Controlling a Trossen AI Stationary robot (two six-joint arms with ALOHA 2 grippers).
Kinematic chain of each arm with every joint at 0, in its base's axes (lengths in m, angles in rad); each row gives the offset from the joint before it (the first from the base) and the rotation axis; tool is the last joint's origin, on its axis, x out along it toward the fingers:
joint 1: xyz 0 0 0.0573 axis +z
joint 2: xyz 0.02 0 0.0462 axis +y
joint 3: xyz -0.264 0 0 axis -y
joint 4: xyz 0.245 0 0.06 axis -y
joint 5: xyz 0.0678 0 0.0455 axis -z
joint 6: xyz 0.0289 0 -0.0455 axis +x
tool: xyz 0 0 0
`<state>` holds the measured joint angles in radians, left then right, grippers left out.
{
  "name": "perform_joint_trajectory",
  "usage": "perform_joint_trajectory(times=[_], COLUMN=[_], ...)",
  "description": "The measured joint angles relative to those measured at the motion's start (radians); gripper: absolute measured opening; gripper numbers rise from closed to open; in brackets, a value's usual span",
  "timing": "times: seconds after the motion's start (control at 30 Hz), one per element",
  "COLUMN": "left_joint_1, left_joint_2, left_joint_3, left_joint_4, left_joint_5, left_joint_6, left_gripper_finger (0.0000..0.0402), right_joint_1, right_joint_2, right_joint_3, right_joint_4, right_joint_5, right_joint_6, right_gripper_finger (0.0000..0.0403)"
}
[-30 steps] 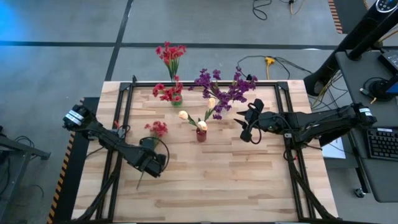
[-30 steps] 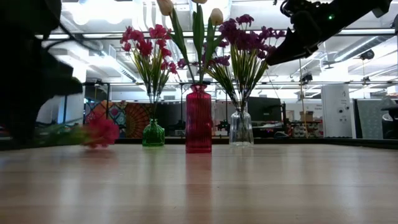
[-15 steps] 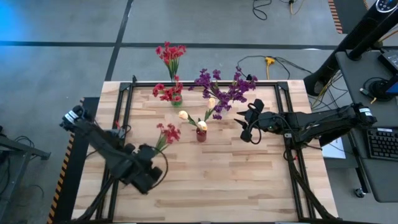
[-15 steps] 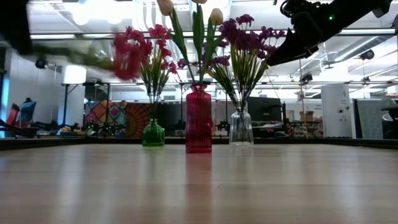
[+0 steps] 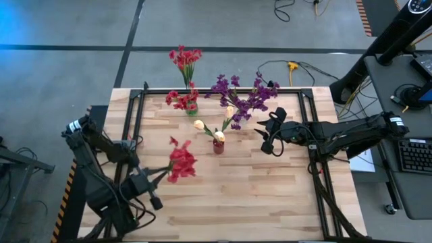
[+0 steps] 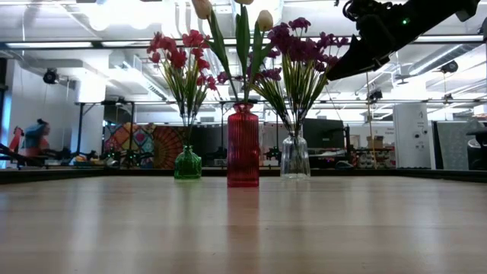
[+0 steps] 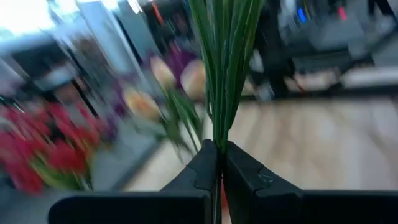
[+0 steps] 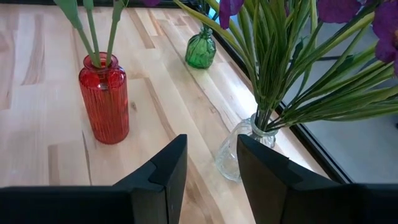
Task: Sort flowers into vase by color
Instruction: Put the red flowers into the green vase
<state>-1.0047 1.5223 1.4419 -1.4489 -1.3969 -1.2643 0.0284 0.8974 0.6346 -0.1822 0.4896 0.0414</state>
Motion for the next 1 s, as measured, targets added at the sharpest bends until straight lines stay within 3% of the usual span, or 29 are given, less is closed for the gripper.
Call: perform_joint_trajectory(times=[0.1,0.47,0.7,1.0], left_joint_1=[0.027,0.203,0.268,0.298], left_joint_2=[0.0,-0.001,-0.013,-0.014], left_joint_3=[-0.011,-0.018,0.034,0.288], left_joint_4=[-0.005,-0.017,-0.022,-0.02], left_joint_5=[-0.154,-0.162,-0.147,-0.065], left_joint_6=[0.008,-0.015,0.149,0.482], left_gripper_finger=[0.0,0.0,0.0,0.0], right_joint_1=[0.0,0.0,0.0,0.0], right_joint_2=[0.0,0.0,0.0,0.0], right_joint_3=[0.0,0.0,0.0,0.0], right_joint_4=[0.0,0.01,0.019,0.039], right_joint_5=[0.0,0.0,0.0,0.0], right_joint_6=[0.001,0.0,0.001,0.001], right_gripper_finger=[0.0132,0.0135,0.0131,0.0131])
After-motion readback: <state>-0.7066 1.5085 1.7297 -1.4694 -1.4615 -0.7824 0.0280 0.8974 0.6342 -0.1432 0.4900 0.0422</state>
